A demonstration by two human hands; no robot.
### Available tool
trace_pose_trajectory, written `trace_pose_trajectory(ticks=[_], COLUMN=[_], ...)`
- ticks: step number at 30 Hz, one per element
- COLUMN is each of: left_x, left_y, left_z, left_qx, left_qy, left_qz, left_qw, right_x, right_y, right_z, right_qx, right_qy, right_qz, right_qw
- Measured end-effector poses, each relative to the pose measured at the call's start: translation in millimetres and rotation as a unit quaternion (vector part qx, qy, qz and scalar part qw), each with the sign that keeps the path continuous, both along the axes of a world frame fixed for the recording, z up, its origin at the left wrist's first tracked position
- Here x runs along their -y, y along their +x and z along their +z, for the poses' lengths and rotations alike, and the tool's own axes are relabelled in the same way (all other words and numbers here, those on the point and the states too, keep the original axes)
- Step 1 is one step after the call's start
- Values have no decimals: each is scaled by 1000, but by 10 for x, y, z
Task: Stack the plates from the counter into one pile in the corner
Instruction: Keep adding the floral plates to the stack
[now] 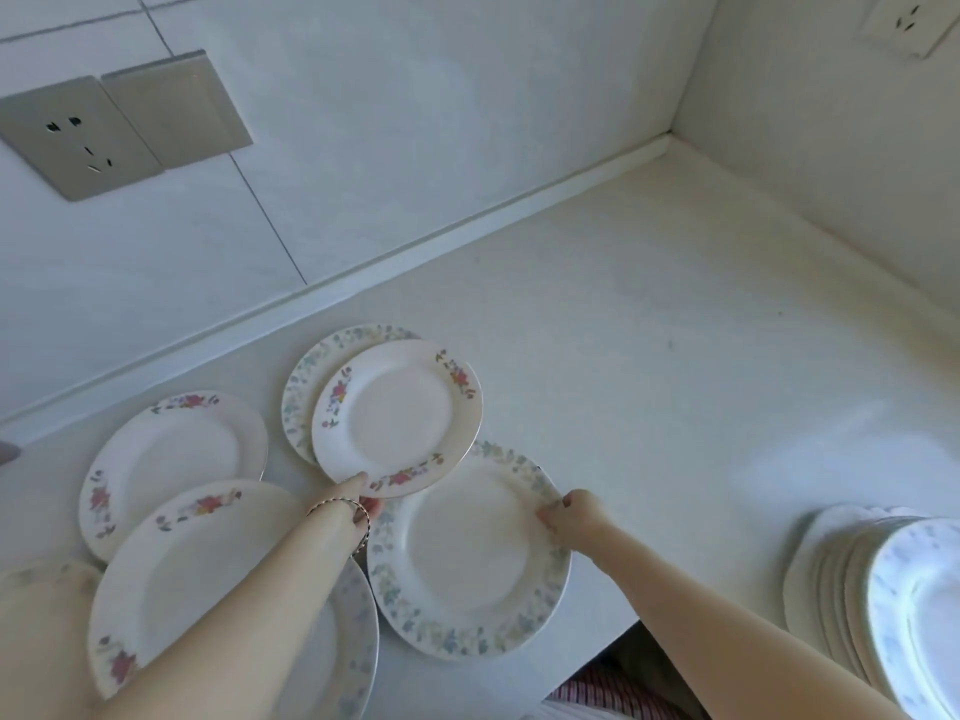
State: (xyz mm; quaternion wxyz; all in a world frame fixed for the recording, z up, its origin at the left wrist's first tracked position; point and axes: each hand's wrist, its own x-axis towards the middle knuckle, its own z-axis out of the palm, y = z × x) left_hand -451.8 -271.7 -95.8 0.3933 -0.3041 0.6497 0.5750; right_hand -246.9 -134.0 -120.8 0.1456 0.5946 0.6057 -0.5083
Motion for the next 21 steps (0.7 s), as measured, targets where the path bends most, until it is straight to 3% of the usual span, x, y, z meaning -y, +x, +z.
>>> trace_pose_trajectory(ticks=[3,10,16,21], left_x=[48,51,-11,-357], left_y=[24,-46,151,587], left_z=[-64,8,237,484], left_qx=[11,-12,-21,-33], left_qy=[59,83,84,142], left_qz=[16,-34,-83,-150], left_qw=[998,996,993,978], right_x=[-30,-8,-119,-317], right_y=[77,321,839,1633], right_z=[15,33,294,691], right_qx=[-26,-174,-216,-267], right_qy=[-31,-63,-11,96], right_qz=[-12,-157,-229,-330], right_qw=[999,970,949,900])
